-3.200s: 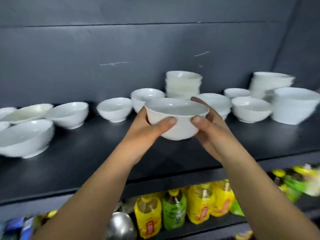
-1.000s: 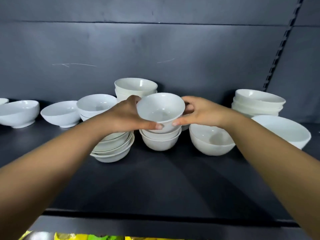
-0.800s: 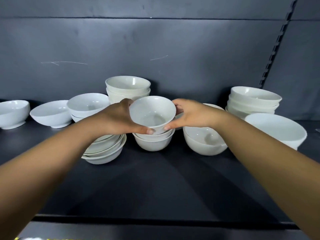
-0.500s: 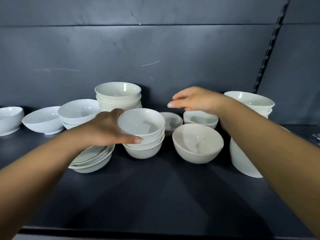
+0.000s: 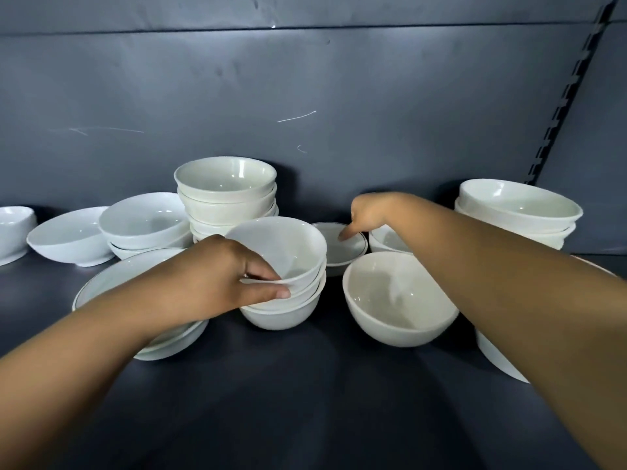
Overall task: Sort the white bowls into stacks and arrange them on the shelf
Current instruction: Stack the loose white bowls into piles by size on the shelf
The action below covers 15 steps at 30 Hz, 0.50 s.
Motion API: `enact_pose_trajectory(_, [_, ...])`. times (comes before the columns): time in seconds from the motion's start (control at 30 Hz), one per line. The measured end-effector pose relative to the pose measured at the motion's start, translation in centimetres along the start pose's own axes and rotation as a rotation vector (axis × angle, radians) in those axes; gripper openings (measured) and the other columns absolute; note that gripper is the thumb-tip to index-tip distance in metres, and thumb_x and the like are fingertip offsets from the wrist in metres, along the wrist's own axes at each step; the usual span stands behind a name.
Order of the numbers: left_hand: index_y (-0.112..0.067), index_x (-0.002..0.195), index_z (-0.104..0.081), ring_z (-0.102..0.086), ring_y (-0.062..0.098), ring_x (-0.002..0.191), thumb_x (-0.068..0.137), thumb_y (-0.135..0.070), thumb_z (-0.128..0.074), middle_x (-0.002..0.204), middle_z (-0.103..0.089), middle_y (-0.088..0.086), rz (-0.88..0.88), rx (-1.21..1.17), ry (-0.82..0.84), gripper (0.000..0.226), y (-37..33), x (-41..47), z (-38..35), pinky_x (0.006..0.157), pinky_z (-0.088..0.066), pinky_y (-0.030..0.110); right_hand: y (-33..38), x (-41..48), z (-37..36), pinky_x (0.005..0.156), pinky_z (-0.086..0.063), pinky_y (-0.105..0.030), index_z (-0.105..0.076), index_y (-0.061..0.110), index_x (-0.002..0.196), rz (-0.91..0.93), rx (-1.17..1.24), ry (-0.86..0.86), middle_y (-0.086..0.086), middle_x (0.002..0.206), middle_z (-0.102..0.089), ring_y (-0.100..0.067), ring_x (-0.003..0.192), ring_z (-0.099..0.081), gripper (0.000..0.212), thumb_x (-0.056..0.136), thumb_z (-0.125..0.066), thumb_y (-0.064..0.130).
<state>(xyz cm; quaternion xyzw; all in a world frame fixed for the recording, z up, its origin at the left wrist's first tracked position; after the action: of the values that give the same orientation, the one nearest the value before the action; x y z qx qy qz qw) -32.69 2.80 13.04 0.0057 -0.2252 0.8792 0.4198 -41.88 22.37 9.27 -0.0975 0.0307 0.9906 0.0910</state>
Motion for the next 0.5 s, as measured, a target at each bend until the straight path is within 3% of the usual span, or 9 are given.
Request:
enact_pose_trajectory(0.1, [-0.036,0.067,-0.068,-0.055,-0.018,0.075,0.074,-0.038,-0.067,0.061,-0.054,-0.045,-0.023,0.001,0.014,0.007,-0.2,0.2,-0.1,0.072,-0.039,0.003,0.0,0.8,-0.5,0.052,-0.031,-0.028,-0.045,0.009,0.058,-0.029,-0.006,-0.002,-0.003,0.058,-0.041,-0.02,0.053,-0.038,0.041,0.079,-0.068,0.036])
enact_pose_trajectory(0.2, [-0.052,0.076,-0.06,-0.056,-0.016,0.077,0.065,-0.053,-0.057,0.063,-0.056,-0.044,-0.018,-0.015,0.027,0.011,-0.5,0.3,0.1,0.072,-0.039,0.003,-0.5,0.7,0.5,0.057,-0.038,-0.024,-0.066,0.001,0.081,-0.039,0.152,-0.029,-0.003,0.061,-0.053,-0.021,0.06,-0.048,0.028,0.075,-0.073,0.027])
enact_pose_trajectory(0.3, [-0.057,0.081,-0.055,-0.057,-0.009,0.085,0.059,-0.056,-0.052,0.072,-0.061,-0.038,-0.013,-0.045,0.054,0.023,-0.6,0.3,0.1,0.074,-0.041,0.007,-1.2,0.3,1.6,0.056,-0.04,-0.023,-0.066,-0.006,0.101,-0.058,0.321,-0.061,-0.008,0.07,-0.057,-0.019,0.057,-0.048,0.036,0.076,-0.071,0.019])
enact_pose_trajectory(0.37, [-0.048,0.087,-0.06,-0.056,0.001,0.092,0.064,-0.053,-0.055,0.08,-0.066,-0.023,-0.005,-0.053,0.055,0.024,-0.4,0.2,0.0,0.078,-0.041,0.012,-1.3,0.1,2.3,0.066,-0.047,-0.026,-0.065,-0.005,0.105,-0.066,0.323,-0.072,-0.009,0.073,-0.061,-0.02,0.066,-0.052,0.035,0.078,-0.069,0.016])
enact_pose_trajectory(0.43, [-0.026,0.079,-0.072,-0.059,0.012,0.084,0.071,-0.047,-0.061,0.08,-0.068,-0.005,0.009,-0.028,0.055,0.026,-0.1,0.3,-0.1,0.081,-0.041,0.016,-1.1,-0.3,3.5,0.08,-0.05,-0.031,-0.066,-0.004,0.105,-0.064,0.31,-0.102,-0.013,0.088,-0.07,-0.02,0.076,-0.057,0.032,0.079,-0.068,0.016])
enact_pose_trajectory(0.5, [-0.02,0.083,-0.075,-0.059,0.008,0.087,0.076,-0.042,-0.064,0.083,-0.068,-0.01,0.026,-0.008,0.102,0.026,0.1,0.1,-0.3,0.081,-0.041,0.014,-1.2,-1.3,5.5,0.084,-0.05,-0.031,-0.066,-0.003,0.104,-0.058,0.309,-0.165,-0.017,0.1,-0.07,-0.02,0.08,-0.06,0.031,0.079,-0.068,0.016])
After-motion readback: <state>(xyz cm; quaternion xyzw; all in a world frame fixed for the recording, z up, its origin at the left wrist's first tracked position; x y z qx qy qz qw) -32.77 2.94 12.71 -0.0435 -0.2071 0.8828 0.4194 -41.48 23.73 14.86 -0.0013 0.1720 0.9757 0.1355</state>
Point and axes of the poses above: each hand's wrist, its own x-axis towards the middle knuckle, its own z-axis out of the back of the hand, y = z × x, the point moved 10 cm from there along x, towards the middle knuckle
